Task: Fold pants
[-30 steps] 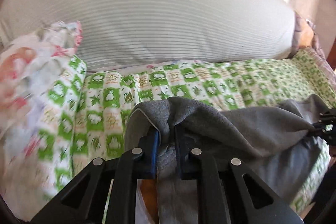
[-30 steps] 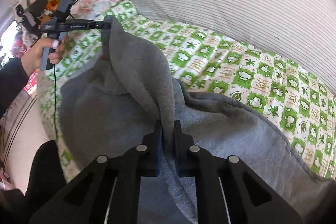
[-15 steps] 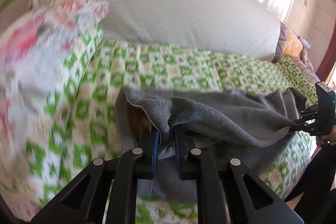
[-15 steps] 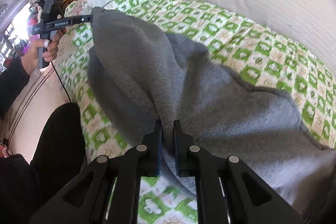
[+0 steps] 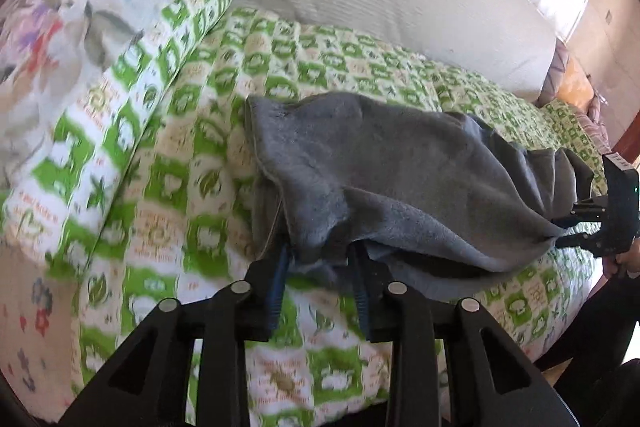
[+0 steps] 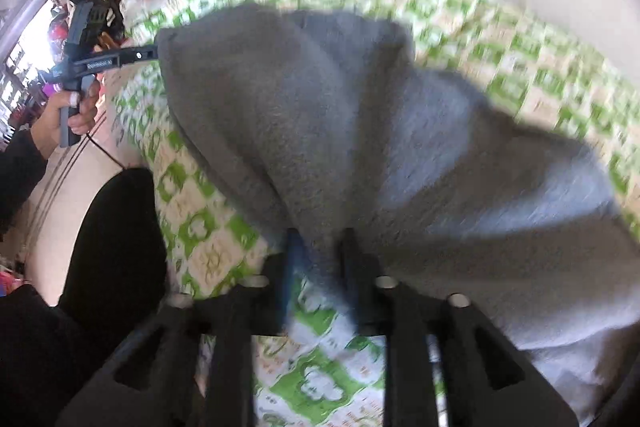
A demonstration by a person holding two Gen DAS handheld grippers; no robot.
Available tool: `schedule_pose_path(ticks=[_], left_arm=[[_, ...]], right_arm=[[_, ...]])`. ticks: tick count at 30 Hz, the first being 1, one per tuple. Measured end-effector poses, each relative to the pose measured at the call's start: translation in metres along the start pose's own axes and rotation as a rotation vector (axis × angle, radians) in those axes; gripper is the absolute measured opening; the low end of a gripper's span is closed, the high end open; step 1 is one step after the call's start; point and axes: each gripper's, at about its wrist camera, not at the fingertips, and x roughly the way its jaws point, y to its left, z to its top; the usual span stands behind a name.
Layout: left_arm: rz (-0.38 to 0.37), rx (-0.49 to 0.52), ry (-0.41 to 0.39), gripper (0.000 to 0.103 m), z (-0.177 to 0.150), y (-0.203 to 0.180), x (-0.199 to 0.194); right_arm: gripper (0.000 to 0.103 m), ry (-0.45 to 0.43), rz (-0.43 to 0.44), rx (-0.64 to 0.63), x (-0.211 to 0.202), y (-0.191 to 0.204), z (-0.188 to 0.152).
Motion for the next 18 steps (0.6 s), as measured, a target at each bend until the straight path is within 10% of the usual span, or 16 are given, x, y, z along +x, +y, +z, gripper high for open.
schedule_pose_path(ticks=[7, 18], left_arm=[[0.038, 0.131, -0.122, 0.053, 0.012, -0.061, -0.047], [-0.2, 0.261, -0.112, 0.064, 0.044, -0.185, -0.003]], right_arm=[[0.054, -0.1, 0.006, 0.036, -0.039, 0.005, -0.017], [0.055, -0.221, -0.14, 0.339, -0.12, -0.076, -0.075]])
